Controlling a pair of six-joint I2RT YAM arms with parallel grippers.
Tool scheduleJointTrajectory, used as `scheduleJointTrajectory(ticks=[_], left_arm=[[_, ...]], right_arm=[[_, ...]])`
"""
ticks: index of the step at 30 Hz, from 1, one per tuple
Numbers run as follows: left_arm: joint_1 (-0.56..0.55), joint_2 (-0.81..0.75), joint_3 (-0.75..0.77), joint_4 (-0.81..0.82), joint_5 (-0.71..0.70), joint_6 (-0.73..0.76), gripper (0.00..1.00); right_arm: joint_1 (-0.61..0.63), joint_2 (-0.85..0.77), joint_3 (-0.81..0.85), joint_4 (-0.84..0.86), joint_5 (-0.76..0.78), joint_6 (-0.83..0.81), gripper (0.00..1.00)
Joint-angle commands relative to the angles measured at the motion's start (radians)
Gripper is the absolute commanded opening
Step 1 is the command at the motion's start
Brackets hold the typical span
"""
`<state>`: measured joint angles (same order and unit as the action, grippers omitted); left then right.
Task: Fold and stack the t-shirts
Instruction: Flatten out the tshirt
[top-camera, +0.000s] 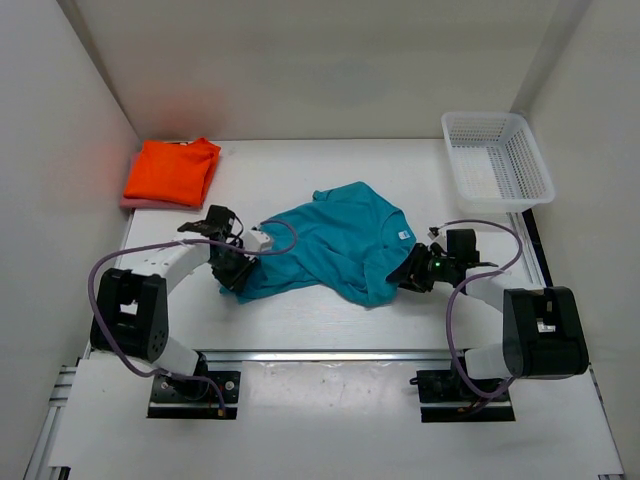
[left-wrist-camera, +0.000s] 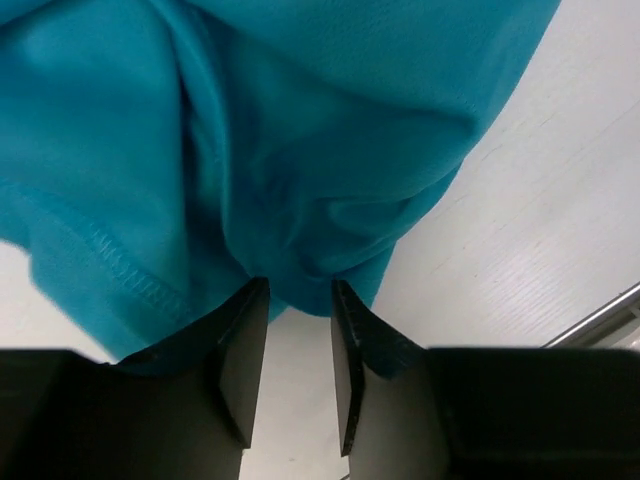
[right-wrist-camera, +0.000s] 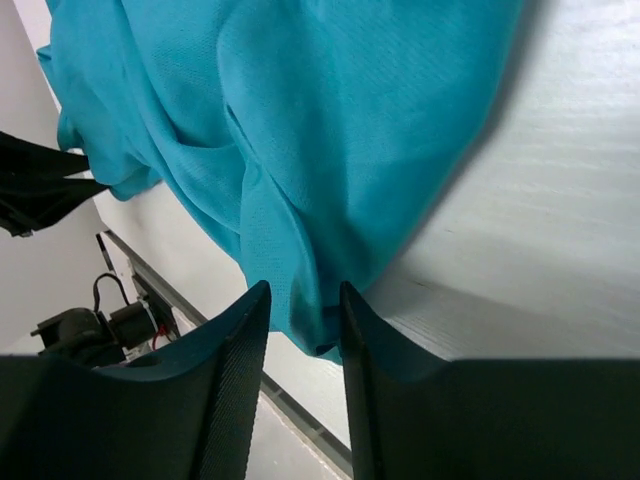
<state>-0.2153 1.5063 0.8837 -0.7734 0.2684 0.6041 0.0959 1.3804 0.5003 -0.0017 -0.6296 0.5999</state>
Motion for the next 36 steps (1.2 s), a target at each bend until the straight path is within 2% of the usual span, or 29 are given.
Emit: scheduleJointTrajectory(ticks=[1,6,10,15,18,24,31,33,35,36], left_arm=[[-0.001,-0.096,0.029,0.056,-0.038,-0.013,0.43],[0.001,-0.097,0.064,0.091,-0.049,-0.121,0.46],[0.001,-0.061,0.057,0.088,-0.075,-0.139,0.45],[-0.001,-0.012,0.041,0.095,-0.104,-0.150,0.44],[-0.010,0.012,0.055,0.080,-0.061,-0.156,0.40],[-0.013,0.060,0.061,0.069,-0.066,-0.168,0.38],[-0.033,0.064,0.055,0.094,-0.061,-0.184,0.35],[-0.039,0.069,0.051,0.102,-0.069,-0.188,0.31],[-0.035,0.081,0.060,0.105,-0.080,-0.197,0.14],[-0.039,0.081,0.070,0.103,-0.075,-0.211,0.10]], right_arm=[[-0.001,-0.012,0.030,0.022,-0.002,-0.049,0.40],[-0.028,-0.046,0.038,-0.052,0.057,-0.057,0.47],[-0.051,-0.095,0.053,-0.150,0.140,-0.086,0.53],[-0.053,-0.093,0.069,-0.187,0.171,-0.107,0.55],[-0.048,-0.087,0.066,-0.181,0.156,-0.109,0.55],[-0.038,-0.084,0.066,-0.178,0.148,-0.106,0.55],[-0.048,-0.083,0.066,-0.185,0.151,-0.114,0.55],[-0.050,-0.087,0.060,-0.184,0.143,-0.106,0.55],[-0.048,-0.077,0.066,-0.181,0.143,-0.115,0.54],[-0.044,-0.078,0.070,-0.182,0.134,-0.112,0.54]])
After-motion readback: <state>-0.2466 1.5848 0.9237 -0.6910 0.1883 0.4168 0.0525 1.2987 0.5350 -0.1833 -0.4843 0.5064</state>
